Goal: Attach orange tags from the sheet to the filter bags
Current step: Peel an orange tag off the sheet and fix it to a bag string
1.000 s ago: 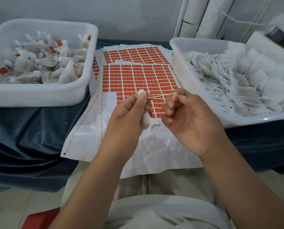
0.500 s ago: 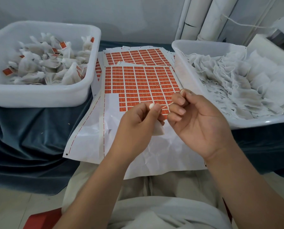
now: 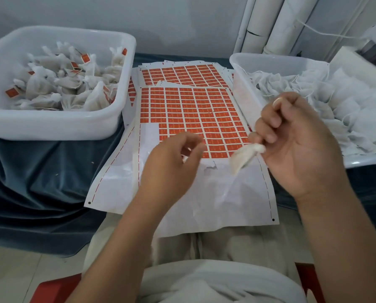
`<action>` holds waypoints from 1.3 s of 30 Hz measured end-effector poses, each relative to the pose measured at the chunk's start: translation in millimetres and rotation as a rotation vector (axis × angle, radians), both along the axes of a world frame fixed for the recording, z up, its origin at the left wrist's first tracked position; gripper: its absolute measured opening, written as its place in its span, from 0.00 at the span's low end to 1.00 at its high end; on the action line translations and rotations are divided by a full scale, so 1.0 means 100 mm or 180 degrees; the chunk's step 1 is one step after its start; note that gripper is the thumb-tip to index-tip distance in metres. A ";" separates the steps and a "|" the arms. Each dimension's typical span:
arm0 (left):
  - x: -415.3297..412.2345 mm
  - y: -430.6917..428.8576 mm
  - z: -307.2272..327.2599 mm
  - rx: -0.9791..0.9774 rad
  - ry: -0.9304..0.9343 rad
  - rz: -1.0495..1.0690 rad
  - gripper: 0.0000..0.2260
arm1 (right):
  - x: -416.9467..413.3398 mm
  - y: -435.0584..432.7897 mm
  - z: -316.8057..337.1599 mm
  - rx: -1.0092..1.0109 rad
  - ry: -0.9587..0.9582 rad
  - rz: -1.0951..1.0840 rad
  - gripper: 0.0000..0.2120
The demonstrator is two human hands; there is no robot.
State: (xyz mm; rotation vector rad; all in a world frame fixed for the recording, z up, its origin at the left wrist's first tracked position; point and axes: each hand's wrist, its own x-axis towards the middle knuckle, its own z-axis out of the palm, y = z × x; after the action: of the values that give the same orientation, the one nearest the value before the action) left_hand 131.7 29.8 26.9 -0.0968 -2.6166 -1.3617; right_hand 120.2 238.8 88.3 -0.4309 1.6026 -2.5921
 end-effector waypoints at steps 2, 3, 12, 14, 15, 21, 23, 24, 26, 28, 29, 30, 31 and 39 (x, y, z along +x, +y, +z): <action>-0.08 -0.09 -0.10 -0.0797 -0.0116 0.0278 0.10 | 0.00 0.06 -0.02 0.0843 0.0253 -0.0419 0.08; -0.09 -0.10 -0.14 -0.0998 -0.0166 0.0318 0.13 | 0.00 0.06 -0.07 0.1379 0.0289 -0.0589 0.08; -0.12 -0.05 -0.28 -0.1676 0.0070 0.0336 0.21 | -0.09 -0.33 -0.73 0.4705 0.0943 -0.1012 0.16; -0.13 -0.05 -0.29 -0.1792 0.0034 0.0337 0.20 | -0.09 -0.38 -0.79 0.4834 0.1117 -0.1068 0.18; -0.14 -0.05 -0.30 -0.1828 0.0026 0.0319 0.19 | -0.10 -0.38 -0.81 0.4827 0.1190 -0.1123 0.18; -0.16 -0.10 -0.33 -0.1808 -0.0118 0.0200 0.16 | -0.08 -0.35 -0.87 0.4735 0.1615 -0.1258 0.11; -0.16 -0.08 -0.32 -0.1786 -0.0127 0.0253 0.17 | -0.08 -0.35 -0.89 0.4728 0.1759 -0.1274 0.09; -0.16 -0.08 -0.32 -0.1789 -0.0138 0.0256 0.17 | -0.08 -0.35 -0.89 0.4733 0.1797 -0.1263 0.09; -0.17 -0.07 -0.31 -0.1853 -0.0126 0.0241 0.17 | -0.09 -0.35 -0.89 0.4715 0.1832 -0.1204 0.10; -0.18 -0.07 -0.31 -0.1992 -0.0040 0.0214 0.17 | -0.10 -0.35 -0.89 0.4712 0.1893 -0.1186 0.10; -0.18 -0.07 -0.30 -0.2054 0.0006 0.0193 0.17 | -0.10 -0.35 -0.89 0.4720 0.1927 -0.1198 0.10; -0.17 -0.07 -0.30 -0.2086 0.0046 0.0173 0.18 | -0.09 -0.35 -0.89 0.4723 0.1954 -0.1219 0.10; -0.16 -0.06 -0.30 -0.2093 0.0081 0.0159 0.18 | -0.09 -0.36 -0.90 0.4712 0.1981 -0.1247 0.10; -0.15 -0.06 -0.30 -0.2089 0.0177 0.0167 0.17 | -0.10 -0.38 -0.90 0.4630 0.1886 -0.1352 0.10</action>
State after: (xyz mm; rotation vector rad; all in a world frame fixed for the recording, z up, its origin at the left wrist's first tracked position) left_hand 116.3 23.9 -3.2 -0.1504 -2.8746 -0.4299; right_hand 109.9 201.1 -1.4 -0.7130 3.3577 -0.7473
